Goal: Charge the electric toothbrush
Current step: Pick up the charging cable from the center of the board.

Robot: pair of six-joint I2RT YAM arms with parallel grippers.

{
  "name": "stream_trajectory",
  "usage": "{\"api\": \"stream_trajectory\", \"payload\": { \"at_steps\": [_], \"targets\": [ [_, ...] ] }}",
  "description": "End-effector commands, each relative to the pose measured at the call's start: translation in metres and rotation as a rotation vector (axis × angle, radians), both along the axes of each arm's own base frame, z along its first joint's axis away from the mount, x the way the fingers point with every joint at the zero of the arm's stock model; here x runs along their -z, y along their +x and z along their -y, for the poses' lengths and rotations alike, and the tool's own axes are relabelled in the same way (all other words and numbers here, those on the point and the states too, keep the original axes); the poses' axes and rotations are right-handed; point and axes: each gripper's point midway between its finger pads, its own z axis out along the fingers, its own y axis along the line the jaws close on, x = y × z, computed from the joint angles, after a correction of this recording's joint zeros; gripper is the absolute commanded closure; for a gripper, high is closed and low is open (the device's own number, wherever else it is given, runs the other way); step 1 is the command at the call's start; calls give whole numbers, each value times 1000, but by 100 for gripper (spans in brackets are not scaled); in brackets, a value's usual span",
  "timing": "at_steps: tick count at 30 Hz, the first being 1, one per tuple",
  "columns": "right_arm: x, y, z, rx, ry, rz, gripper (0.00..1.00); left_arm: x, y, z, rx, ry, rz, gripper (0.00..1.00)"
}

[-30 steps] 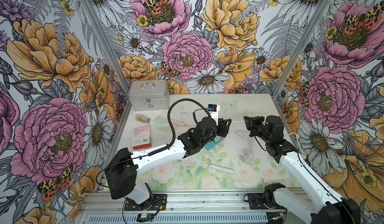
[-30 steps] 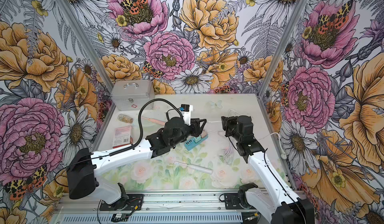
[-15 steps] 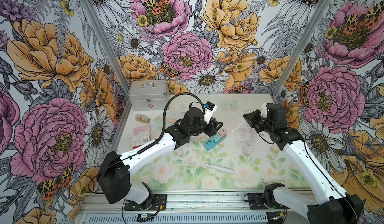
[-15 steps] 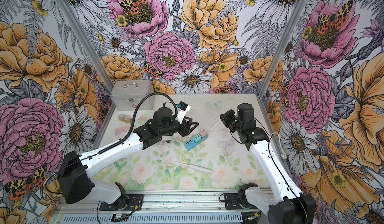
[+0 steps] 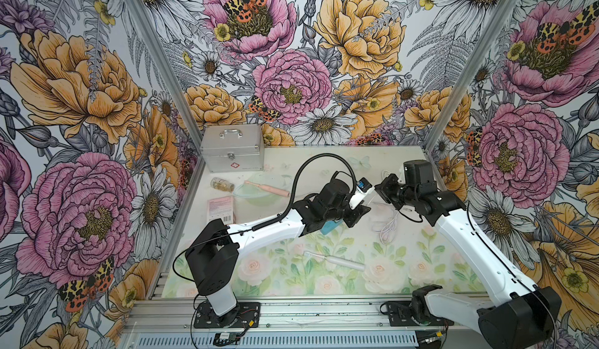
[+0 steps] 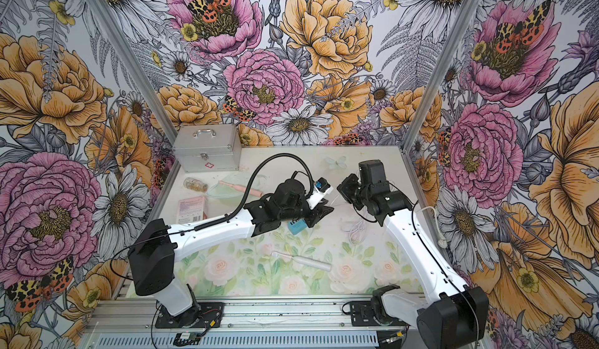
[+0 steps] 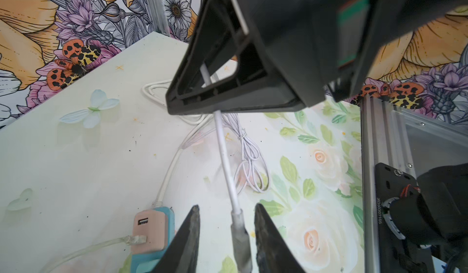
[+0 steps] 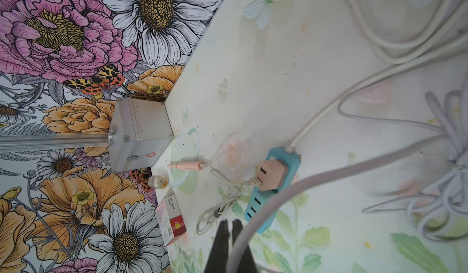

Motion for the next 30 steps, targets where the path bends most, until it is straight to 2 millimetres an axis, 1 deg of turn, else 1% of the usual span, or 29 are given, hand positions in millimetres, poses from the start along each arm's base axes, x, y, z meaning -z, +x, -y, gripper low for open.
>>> {"api": "stream_trajectory", "payload": {
  "at_steps": [1,6,8,10,13,15,18,20,22,25,28,30],
  "targets": [
    [-18,5,3,15,-20,48,100,-7,8,-8,-28,-27,27,67],
    [-24,7,7,32,-33,62,100,7,-5,-6,45,-9,-11,68],
    [-26,8,8,36,-36,67,100,8,-8,-4,60,-3,-9,69],
    [-25,7,8,37,-39,63,100,6,-7,-4,56,-6,-4,75],
    [-21,7,9,39,-41,55,100,-2,-6,-1,63,-22,4,79],
    [-21,6,9,38,-41,54,100,-3,-6,1,70,-26,0,92],
    [-26,5,9,31,-49,71,100,-5,-6,-1,75,-49,-27,99],
    [-29,5,9,12,-53,83,100,-11,-8,-5,104,-103,-76,100],
    [-29,3,10,-6,-48,90,100,-19,-16,-8,157,-156,-126,100],
    [-35,-1,8,-61,-43,119,89,-26,-23,-11,193,-186,-141,100],
    [-51,-9,-3,-152,-31,179,80,-26,-26,-14,216,-183,-143,100],
    [-61,-16,-9,-205,-20,218,71,-27,-25,-15,220,-187,-150,100]
  ]
}}
